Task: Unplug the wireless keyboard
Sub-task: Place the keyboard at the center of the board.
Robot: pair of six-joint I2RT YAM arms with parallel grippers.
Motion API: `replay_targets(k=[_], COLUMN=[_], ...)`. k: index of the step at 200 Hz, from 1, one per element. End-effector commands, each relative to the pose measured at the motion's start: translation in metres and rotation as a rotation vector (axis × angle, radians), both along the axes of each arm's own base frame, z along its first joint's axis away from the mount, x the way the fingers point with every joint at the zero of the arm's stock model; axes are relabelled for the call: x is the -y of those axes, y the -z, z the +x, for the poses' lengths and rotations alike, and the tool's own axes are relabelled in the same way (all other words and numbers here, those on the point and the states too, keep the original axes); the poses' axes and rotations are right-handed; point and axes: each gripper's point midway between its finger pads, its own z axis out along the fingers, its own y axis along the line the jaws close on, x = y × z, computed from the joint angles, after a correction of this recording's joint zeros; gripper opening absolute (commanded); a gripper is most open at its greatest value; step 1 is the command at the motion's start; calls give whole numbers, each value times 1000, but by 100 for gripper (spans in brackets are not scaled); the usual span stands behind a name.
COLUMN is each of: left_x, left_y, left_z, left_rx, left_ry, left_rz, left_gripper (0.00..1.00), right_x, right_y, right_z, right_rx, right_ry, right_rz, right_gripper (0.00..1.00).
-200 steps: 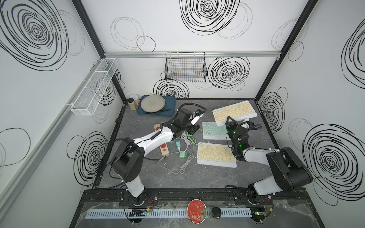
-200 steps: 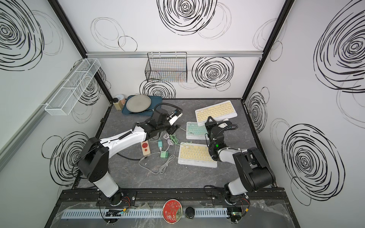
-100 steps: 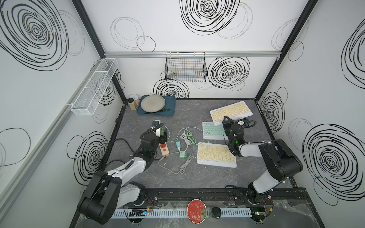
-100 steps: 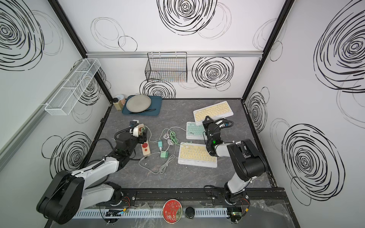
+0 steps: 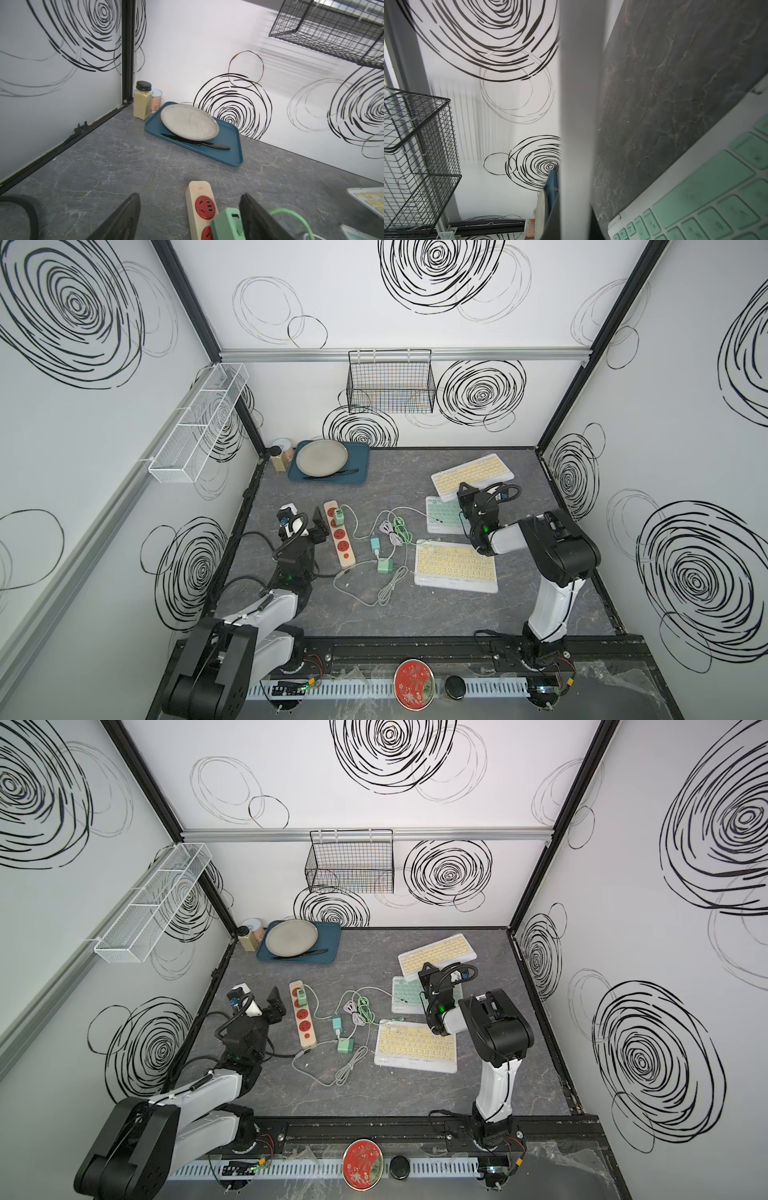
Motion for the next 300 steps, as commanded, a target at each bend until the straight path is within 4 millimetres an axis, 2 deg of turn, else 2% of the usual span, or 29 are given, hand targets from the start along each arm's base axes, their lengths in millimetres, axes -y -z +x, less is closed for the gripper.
replay_targets(k=[1,69,135,167,194,229,271,287,300], left_x=[-14,-15,-14,-14,-14,-14,-15,-15,-15], left_y=[-22,-22,-23,-23,-23,-23,-22,-23,-23], left_z=[-2,0,-1,-2,-2,-3,-4,-4,-4], left_rx=[101,95,104,107,108,113,115,116,119], left_ry=[-77,-75,-67,-64,-62,-61,-61,-59,-59], left_rz=[-54,-57,-57,-58,-57,-62,-64,-67,-68], left_gripper=[79,80,80,79,80,80,80,79,79], right_x=[-7,-12,-20,-22,-23,-29,-46,-59,-67], right_y=[-38,-9,7,12,15,16,12,8,14], right_z=[17,36,53,55,55,52,52,54,56], right_rx=[131,66,39,20,0,-26,-49,-55,-95], right_ry=[-12,-17,-38,-41,-47,-66,-122,-160,-181], right_rz=[62,100,139,134,119,103,80,58,29], right_gripper=[0,0,0,6,17,25,34,43,50])
